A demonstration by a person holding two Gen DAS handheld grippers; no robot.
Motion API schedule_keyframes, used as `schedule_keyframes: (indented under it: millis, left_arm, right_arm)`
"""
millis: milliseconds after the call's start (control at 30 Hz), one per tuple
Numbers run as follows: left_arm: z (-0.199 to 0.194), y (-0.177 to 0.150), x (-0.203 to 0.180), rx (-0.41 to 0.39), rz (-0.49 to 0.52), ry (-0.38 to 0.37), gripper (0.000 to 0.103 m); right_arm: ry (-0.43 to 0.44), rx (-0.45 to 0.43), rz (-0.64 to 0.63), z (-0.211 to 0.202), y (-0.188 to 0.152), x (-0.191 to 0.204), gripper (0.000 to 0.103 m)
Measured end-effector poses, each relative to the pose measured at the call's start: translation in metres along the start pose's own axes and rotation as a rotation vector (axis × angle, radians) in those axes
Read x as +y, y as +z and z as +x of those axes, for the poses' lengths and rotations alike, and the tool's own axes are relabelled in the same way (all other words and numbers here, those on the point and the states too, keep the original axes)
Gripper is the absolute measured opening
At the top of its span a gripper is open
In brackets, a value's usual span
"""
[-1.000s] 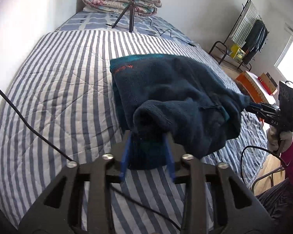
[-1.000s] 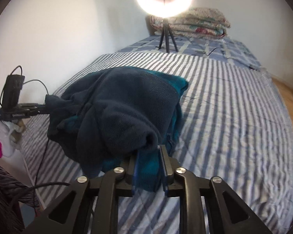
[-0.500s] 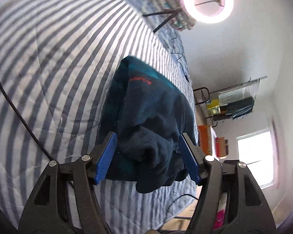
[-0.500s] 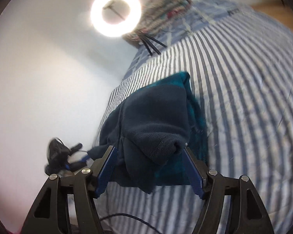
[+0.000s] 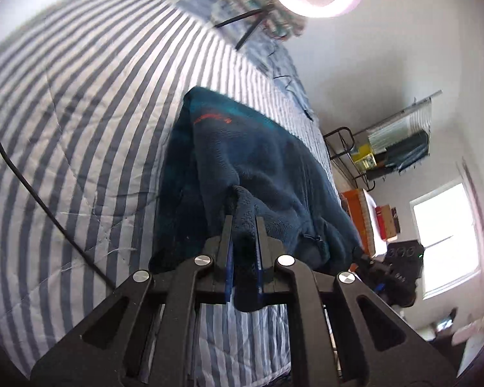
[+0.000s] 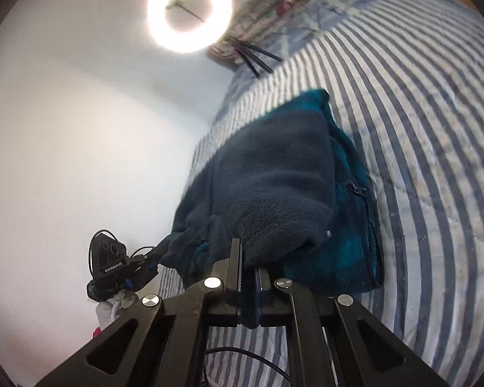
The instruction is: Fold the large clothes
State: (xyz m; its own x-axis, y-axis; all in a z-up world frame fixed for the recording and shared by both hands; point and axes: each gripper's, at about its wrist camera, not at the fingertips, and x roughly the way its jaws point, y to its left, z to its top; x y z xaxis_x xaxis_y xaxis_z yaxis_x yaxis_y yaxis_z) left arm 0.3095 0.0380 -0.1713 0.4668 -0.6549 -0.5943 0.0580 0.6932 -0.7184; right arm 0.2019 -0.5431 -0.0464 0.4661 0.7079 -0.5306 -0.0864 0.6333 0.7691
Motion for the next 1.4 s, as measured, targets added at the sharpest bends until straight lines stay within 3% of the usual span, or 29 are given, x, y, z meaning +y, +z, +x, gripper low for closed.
schedule_keyframes:
  millis: [67,133,267,400,500,533,567,633,733,867,1100,1267,1400]
  left_arm:
    - [-0.003,-0.009,0.001,-0.006,0.013,0.008,0.008]
    - [0.004,-0.017,0.009,0.015,0.022,0.062,0.008]
    - [0.031,-0.033,0.035,0.073,-0.013,0.135,0.008]
    - [0.031,-0.039,0.028,0.072,0.034,0.168,0.009]
    - [0.024,-0.034,0.012,0.066,0.079,0.195,0.016]
    - [0.019,-0.031,0.007,0.07,0.105,0.213,0.026]
    - [0.014,-0.03,0.002,0.07,0.128,0.229,0.034]
    - [0.002,-0.021,-0.009,0.05,0.173,0.249,0.035]
    - [-0.024,-0.008,-0.031,-0.014,0.255,0.256,0.035]
    - [-0.03,0.016,-0.062,-0.084,0.312,0.231,0.035]
    - [0.013,0.059,-0.101,-0.146,0.334,0.197,0.035]
    - [0.062,0.077,-0.106,-0.095,0.337,0.213,0.034]
    - [0.095,0.078,-0.085,-0.035,0.3,0.247,0.034]
  right_arm:
    - [0.011,-0.013,-0.012,-0.015,-0.008,0.007,0.002]
    - [0.002,-0.017,-0.04,-0.02,-0.018,0.01,0.001]
    - [-0.14,0.053,-0.038,0.003,-0.037,-0.016,0.001]
    - [-0.22,0.096,-0.054,0.019,-0.05,-0.029,0.001]
    - [-0.211,0.109,-0.068,0.015,-0.048,-0.02,0.003]
    - [-0.22,0.11,-0.087,0.008,-0.045,-0.012,0.01]
    - [-0.246,0.11,-0.103,0.007,-0.04,-0.006,0.023]
    - [-0.291,0.111,-0.163,-0.008,-0.033,0.01,0.036]
    - [-0.35,0.09,-0.261,-0.037,-0.024,0.033,0.036]
    - [-0.344,0.031,-0.36,-0.053,0.0,0.064,0.036]
    - [-0.288,0.011,-0.523,0.028,0.045,0.114,0.029]
    - [-0.305,0.056,-0.558,0.097,0.063,0.114,0.027]
    - [-0.39,0.122,-0.566,0.134,0.066,0.093,0.026]
